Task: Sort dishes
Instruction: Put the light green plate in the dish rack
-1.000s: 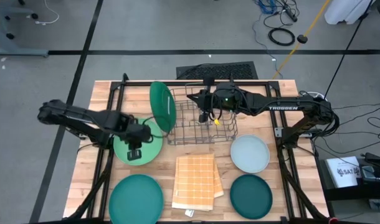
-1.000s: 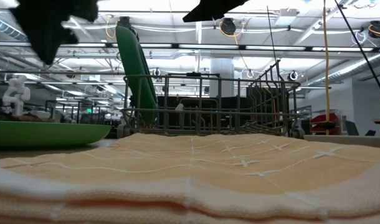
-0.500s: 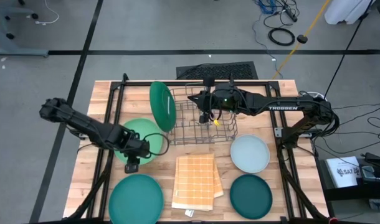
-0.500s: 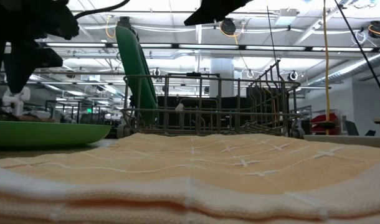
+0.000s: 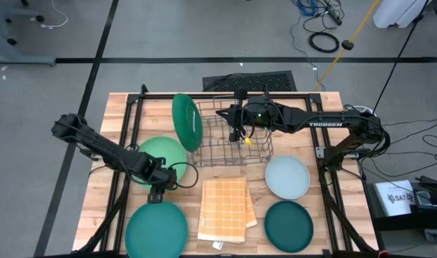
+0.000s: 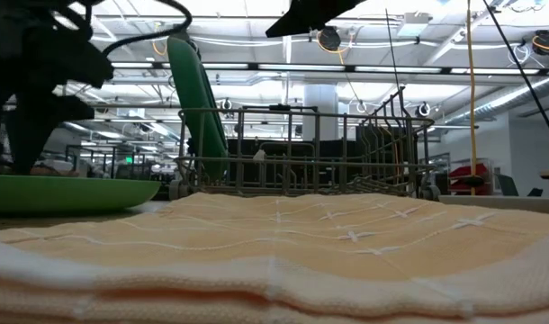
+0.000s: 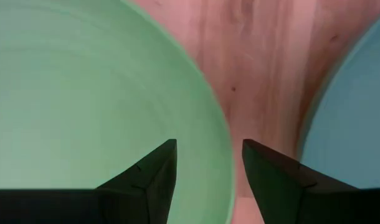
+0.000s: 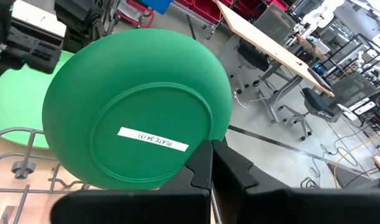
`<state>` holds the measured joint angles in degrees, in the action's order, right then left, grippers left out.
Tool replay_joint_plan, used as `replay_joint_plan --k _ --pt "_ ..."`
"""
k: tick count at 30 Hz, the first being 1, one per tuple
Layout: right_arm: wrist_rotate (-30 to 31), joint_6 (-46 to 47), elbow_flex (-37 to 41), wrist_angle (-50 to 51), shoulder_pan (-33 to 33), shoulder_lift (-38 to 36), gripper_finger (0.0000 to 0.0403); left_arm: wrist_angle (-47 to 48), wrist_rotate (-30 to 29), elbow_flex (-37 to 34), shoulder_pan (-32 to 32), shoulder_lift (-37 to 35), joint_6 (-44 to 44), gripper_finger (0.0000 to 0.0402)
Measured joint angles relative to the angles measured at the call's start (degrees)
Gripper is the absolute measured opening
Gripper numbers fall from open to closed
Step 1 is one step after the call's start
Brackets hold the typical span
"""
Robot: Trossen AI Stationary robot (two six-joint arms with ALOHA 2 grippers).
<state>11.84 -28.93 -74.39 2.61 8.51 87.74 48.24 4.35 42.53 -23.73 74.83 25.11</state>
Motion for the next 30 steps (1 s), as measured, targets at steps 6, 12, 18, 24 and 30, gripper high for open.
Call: replay_joint_plan --k 6,12,18,24,30 --pt "0.00 0.48 0.00 0.09 0.00 0.00 0.0000 -3.06 0.16 -0.01 -1.24 3.28 0.08 0.0192" --pt "0.00 1.19 0.00 0.22 0.00 0.00 0.0000 -2.86 -0.50 -0.01 -1.22 7.42 0.10 0.0192" --pt "-0.04 1.29 0.00 0.31 0.00 0.00 0.0000 -2.80 -2.70 0.17 -1.24 11.32 0.13 0.0192" --pt "-0.24 1.29 0.00 0.33 0.00 0.00 0.0000 -1.90 -4.66 0.18 -1.22 11.58 0.06 0.0152" --pt "-0.22 1.09 0.00 0.32 0.00 0.00 0.0000 4.61 -5.39 0.12 -1.22 8.92 -0.41 0.0028"
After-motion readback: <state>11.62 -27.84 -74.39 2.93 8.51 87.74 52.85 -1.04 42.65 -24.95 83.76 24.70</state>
